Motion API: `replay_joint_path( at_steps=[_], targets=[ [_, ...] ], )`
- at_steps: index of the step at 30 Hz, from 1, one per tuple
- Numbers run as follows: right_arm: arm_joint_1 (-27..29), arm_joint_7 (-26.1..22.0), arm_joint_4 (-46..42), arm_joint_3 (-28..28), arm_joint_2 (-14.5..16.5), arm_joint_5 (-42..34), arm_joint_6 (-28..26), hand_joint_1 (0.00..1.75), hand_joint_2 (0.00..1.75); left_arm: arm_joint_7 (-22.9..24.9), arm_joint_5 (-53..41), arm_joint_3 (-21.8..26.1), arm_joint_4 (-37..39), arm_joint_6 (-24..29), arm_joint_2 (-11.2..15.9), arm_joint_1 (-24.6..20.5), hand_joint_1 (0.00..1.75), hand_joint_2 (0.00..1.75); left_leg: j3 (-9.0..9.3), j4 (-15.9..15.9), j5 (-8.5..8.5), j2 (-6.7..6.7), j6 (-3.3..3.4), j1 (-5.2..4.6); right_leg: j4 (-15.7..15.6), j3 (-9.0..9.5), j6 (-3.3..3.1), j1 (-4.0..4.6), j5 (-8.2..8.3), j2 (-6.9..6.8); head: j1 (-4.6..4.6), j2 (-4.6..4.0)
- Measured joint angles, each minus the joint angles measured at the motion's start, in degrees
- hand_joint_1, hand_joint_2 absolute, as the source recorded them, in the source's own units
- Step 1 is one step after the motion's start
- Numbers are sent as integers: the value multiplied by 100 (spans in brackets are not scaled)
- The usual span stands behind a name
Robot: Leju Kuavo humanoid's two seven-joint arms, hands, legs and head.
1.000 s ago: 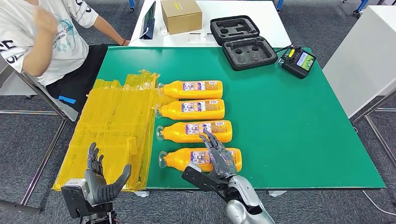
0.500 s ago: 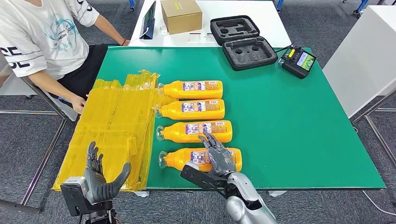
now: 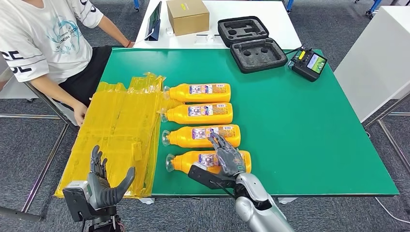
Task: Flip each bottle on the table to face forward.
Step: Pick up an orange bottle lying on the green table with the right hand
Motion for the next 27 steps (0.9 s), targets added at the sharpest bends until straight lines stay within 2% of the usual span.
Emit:
replay_joint_path(
  at_steps=[8,24,27],
  targets=[
    [-294,117,311,125,-41,102,216,0,175,13,36,61,50,59,0,-82,0,175,0,0,0,0,-1,0,0,-1,0,1,0,0,0,0],
    [-314,238,394,275,-96,265,506,0,175,66,117,142,61,98,-16,-118,0,175,3,0,0,0,-1,0,0,0,0,1,0,1,0,0],
    [-314,238,394,284,-98,265,509,5,175,68,119,152,61,98,-19,-118,0,175,3,0,-1,0,-1,1,0,0,0,1,0,1,-1,0]
  ],
)
